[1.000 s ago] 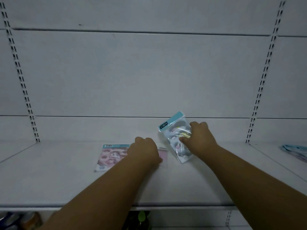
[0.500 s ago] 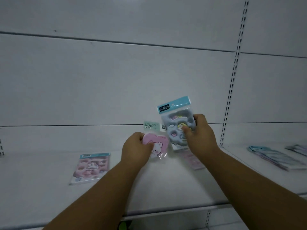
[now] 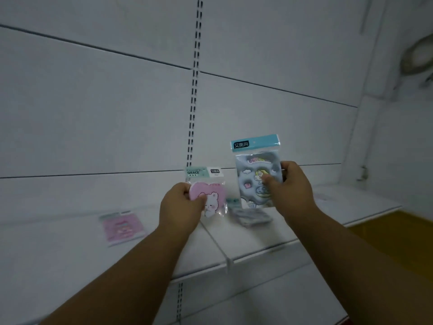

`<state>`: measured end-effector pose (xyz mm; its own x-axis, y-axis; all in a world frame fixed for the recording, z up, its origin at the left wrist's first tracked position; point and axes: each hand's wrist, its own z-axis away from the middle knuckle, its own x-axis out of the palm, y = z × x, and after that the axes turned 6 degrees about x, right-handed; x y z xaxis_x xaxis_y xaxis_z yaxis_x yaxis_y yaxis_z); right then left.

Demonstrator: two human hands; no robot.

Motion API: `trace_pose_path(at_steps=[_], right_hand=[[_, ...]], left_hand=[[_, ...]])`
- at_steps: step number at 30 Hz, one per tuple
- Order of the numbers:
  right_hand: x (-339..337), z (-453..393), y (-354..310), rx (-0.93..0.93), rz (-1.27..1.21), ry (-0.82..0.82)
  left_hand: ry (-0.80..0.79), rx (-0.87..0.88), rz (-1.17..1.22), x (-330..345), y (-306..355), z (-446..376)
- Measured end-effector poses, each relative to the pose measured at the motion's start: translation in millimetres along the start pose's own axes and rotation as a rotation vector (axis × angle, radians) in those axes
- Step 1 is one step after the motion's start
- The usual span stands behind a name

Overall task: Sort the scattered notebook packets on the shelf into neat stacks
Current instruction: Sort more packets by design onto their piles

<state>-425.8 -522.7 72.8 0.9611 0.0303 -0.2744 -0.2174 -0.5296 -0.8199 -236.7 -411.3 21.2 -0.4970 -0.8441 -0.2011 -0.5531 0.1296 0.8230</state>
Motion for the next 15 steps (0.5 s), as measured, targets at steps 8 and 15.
trace_pose_path(at_steps=[8, 15], right_hand=[[-60, -73, 62, 0.075, 0.101, 0.007], [3, -105, 97, 0.197, 0.267, -0.206]], left_hand=[[0.048, -0.057, 0.009, 109, 21, -6], [0.252, -0.105, 0.105, 107, 12, -52]])
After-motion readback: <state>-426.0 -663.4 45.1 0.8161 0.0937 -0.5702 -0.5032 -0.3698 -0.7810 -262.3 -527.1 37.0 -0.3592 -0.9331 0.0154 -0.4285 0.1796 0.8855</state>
